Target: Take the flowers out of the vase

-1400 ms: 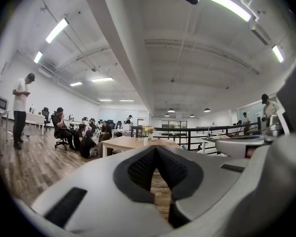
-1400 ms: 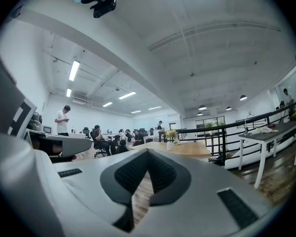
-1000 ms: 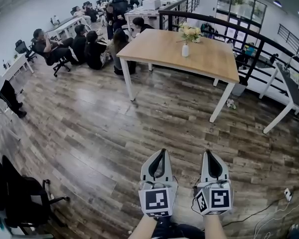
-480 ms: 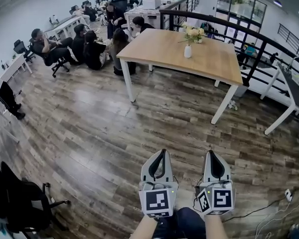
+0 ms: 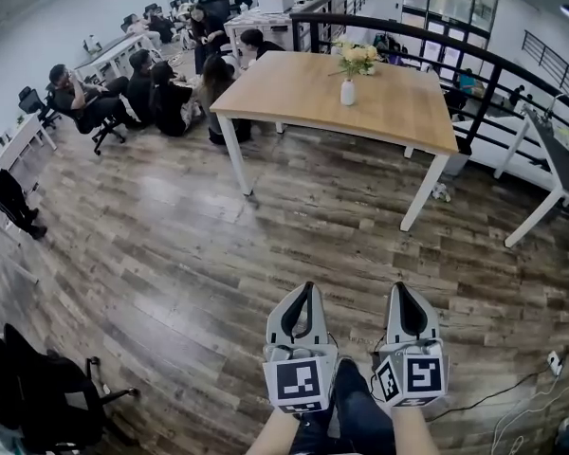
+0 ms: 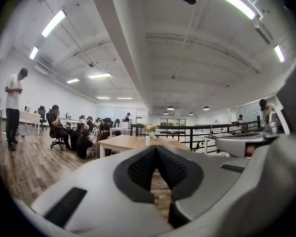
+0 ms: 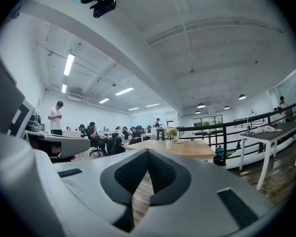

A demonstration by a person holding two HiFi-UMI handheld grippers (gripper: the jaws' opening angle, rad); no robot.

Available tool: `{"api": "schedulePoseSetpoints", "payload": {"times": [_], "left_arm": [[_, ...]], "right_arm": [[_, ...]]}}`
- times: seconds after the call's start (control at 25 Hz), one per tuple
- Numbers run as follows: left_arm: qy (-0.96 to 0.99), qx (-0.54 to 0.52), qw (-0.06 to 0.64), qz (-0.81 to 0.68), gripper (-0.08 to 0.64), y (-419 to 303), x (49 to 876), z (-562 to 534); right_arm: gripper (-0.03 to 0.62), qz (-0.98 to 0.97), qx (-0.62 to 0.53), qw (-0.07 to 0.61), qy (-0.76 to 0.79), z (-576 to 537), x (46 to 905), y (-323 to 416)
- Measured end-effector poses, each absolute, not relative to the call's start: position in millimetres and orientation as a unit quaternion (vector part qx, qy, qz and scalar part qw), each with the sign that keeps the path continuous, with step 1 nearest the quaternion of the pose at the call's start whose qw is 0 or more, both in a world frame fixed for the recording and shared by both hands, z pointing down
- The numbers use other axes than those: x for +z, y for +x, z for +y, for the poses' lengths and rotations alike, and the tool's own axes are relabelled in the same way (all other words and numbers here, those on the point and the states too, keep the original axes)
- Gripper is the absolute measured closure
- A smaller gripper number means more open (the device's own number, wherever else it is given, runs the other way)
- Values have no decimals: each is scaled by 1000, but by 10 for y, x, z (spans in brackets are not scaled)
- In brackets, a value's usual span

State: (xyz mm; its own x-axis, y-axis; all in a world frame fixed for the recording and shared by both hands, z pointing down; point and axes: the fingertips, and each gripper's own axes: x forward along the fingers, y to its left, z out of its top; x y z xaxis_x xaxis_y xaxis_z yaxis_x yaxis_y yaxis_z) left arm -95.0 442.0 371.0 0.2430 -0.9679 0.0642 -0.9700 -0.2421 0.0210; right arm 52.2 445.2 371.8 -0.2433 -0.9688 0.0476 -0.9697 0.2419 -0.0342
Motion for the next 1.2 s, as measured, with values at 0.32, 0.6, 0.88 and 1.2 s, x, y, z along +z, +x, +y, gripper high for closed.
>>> {"api": "schedulePoseSetpoints", "payload": {"times": [0.32,0.6,0.88,1.2], "left_arm": [[787,33,35,-615,535,-759,3728,3925],[780,36,39,-623,535,-530,3750,3436],[773,30,27,-634,535,-387,3776,3033],[763,23,15,-645,535,-212,3698,2773]], "right_arm": [[600,-791,26,7,611,3902,3769,708],[600,-800,25,8,599,3342,3760,872],[600,-813,22,8,582,2924,3789,924],[600,-824,27,2,565,2632,3810,1046]]}}
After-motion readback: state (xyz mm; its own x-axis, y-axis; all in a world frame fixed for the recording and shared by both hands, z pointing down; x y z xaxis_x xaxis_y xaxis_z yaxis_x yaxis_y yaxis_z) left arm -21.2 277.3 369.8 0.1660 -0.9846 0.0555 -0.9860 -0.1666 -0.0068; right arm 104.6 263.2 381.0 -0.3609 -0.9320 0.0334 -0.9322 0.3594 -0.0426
